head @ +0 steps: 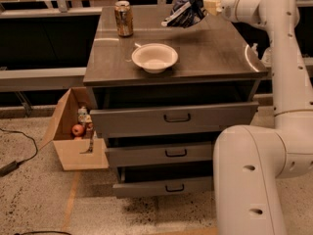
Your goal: Place blue chip bag into paper bowl
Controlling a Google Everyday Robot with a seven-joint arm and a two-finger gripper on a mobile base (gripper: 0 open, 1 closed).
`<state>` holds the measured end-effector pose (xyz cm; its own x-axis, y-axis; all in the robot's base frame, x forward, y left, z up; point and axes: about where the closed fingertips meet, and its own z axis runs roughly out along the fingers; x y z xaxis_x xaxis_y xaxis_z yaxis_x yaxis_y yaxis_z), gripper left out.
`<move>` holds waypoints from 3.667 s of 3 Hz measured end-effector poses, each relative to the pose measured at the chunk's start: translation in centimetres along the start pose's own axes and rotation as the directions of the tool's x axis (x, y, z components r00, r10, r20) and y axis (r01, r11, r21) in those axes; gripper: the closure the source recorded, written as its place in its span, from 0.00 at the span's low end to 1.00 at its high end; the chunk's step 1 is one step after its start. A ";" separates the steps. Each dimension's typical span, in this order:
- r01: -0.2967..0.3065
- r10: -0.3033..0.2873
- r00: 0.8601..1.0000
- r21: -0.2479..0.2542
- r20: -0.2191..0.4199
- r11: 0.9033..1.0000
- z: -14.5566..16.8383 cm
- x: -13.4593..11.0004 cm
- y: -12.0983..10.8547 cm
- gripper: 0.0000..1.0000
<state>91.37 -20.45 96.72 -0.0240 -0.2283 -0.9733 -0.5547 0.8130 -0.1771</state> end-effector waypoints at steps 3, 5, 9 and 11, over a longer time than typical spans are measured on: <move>0.038 -0.042 0.998 -0.087 -0.042 0.995 -8.3 -5.7 1.2 1.00; 0.093 -0.099 0.995 -0.296 -0.005 0.951 -10.6 -8.4 8.3 1.00; 0.072 -0.057 0.997 -0.380 0.049 0.922 -10.6 -12.9 14.1 1.00; 0.035 -0.019 0.999 -0.416 0.043 0.909 -10.7 -12.2 19.1 1.00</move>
Offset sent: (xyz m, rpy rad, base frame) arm -0.1384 -0.0244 0.0371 -0.0456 0.0536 0.0120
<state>72.17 -7.87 106.73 0.0219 -0.2205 -0.9752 -0.8507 0.5083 -0.1340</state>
